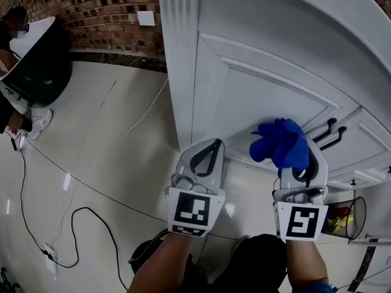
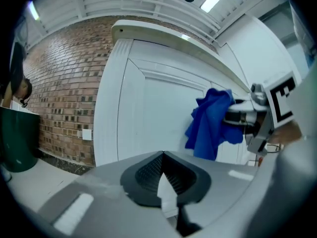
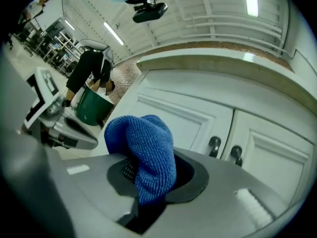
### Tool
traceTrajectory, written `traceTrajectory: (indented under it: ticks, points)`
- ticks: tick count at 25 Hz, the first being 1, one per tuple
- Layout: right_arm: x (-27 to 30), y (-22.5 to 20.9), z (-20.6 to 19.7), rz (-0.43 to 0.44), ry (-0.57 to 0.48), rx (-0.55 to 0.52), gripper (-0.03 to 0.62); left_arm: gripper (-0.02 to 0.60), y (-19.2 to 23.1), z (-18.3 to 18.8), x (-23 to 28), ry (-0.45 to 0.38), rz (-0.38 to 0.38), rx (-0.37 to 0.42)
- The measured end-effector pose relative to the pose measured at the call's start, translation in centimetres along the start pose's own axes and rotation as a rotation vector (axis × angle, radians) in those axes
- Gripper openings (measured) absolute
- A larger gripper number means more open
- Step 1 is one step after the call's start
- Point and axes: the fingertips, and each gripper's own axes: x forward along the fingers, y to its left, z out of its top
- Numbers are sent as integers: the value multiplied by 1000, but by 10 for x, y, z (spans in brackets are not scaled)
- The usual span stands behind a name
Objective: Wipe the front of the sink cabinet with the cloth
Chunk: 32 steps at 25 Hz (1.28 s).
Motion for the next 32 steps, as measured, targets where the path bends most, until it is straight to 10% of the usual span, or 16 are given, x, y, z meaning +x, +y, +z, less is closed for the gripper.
traceTrajectory:
  ticks: [7,19,23,32]
  points:
    - [2,45,-116,110,222,-37,78,5,-10,-13,1,30,-56,-117]
    - [12,105,-226,277,467,-27,78,5,-35,-28,9,90,-127,-88]
    - [1,91,-201,281,441,41,78,5,-39,-30,15,92,-132,-59]
    - [-40,-14,6,92,19,176,78,5,-58,-1,13,2,-172,67]
